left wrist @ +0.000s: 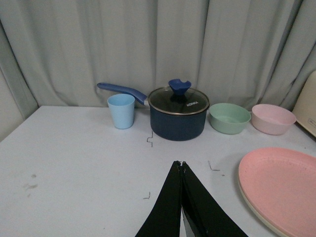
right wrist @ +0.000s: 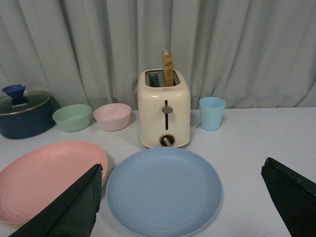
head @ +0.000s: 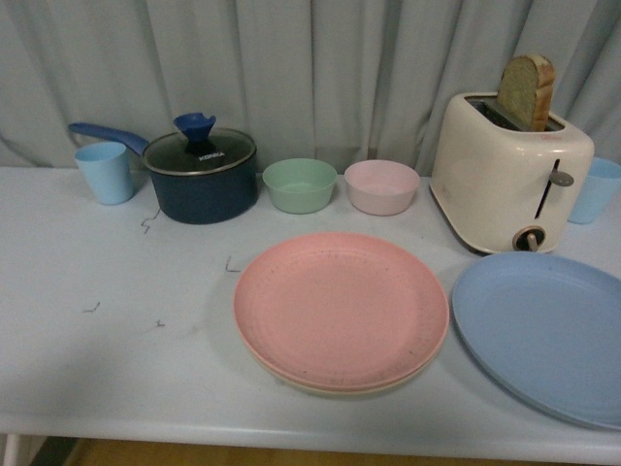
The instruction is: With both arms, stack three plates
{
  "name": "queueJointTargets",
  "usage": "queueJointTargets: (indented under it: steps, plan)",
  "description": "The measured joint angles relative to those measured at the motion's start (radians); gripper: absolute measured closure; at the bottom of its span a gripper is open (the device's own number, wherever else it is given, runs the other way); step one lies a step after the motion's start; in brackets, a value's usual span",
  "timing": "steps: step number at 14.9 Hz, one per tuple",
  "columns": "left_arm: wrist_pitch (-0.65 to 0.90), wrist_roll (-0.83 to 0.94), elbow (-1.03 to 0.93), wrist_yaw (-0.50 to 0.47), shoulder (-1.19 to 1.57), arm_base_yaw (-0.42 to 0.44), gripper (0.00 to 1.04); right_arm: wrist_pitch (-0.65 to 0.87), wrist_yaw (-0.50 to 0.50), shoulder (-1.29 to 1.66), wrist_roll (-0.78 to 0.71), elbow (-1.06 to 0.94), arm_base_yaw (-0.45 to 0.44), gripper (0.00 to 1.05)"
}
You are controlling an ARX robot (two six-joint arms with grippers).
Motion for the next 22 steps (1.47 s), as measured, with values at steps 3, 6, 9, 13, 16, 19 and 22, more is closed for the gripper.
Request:
queueJointTargets:
  steps: [3,6,9,13,16,19,22]
  plan:
    - [0.005,0.0,-0.049,0.0,-0.057,0.0,1.03,0.0,0.0,0.0,0.0,0.0,0.0,0.06]
    - [-0.092,0.0,-0.05,0.0,-0.159,0.0,1.03,0.0,0.0,0.0,0.0,0.0,0.0,0.06]
    - [-0.197,0.0,-0.05,0.0,-0.265,0.0,1.03,0.0,0.0,0.0,0.0,0.0,0.0,0.06]
    - [-0.317,0.0,-0.05,0.0,-0.388,0.0,1.03,0.0,0.0,0.0,0.0,0.0,0.0,0.06]
    - [-0.386,0.0,-0.05,0.0,-0.461,0.0,1.03,0.0,0.0,0.0,0.0,0.0,0.0,0.06]
    - [-0.438,0.0,-0.05,0.0,-0.512,0.0,1.03,0.0,0.0,0.0,0.0,0.0,0.0,0.06]
    - [-0.6,0.0,-0.048,0.001,-0.687,0.0,1.03,0.0,0.0,0.0,0.0,0.0,0.0,0.06]
